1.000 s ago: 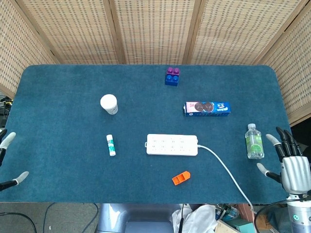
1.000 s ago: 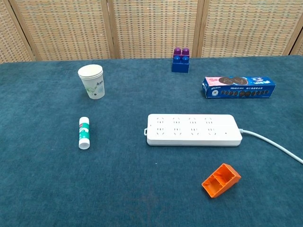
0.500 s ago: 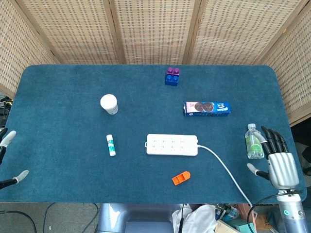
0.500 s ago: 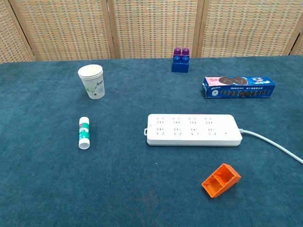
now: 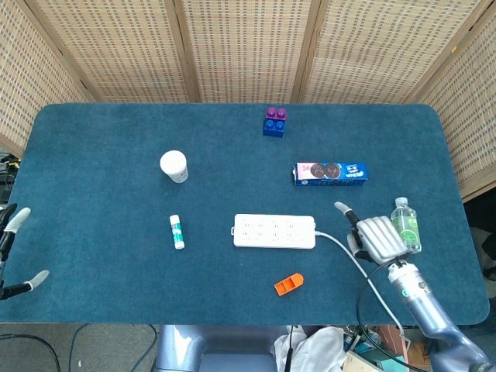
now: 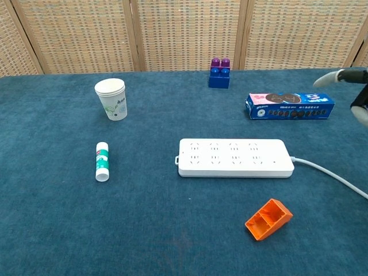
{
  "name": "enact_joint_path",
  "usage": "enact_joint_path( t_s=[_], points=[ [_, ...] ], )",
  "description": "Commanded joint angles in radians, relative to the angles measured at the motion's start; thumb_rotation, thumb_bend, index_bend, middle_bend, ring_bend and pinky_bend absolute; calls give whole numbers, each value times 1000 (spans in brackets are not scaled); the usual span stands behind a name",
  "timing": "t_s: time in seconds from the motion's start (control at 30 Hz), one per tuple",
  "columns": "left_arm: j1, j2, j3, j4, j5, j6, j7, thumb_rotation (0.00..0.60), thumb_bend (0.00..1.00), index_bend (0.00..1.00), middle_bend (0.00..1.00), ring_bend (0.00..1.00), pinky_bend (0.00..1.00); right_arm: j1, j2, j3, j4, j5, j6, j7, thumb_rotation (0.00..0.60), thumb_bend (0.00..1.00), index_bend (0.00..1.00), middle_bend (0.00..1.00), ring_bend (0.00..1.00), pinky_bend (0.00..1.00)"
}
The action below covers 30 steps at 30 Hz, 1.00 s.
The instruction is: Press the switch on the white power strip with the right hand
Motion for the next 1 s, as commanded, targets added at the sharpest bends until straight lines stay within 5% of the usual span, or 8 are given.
enact_joint_path(
  t_s=[0.03, 1.0],
  points=[
    [-3, 1, -3, -1, -6, -5, 1, 600, 0, 0, 0, 0, 0, 55, -54, 5, -3, 76, -61, -102, 600, 861, 239, 851, 861, 1000],
    [-10, -2, -2, -4, -13, -18, 9, 600, 0, 0, 0, 0, 0, 223, -225, -30, 34, 461, -90, -442, 600, 869, 293, 854, 862, 1000]
  ],
)
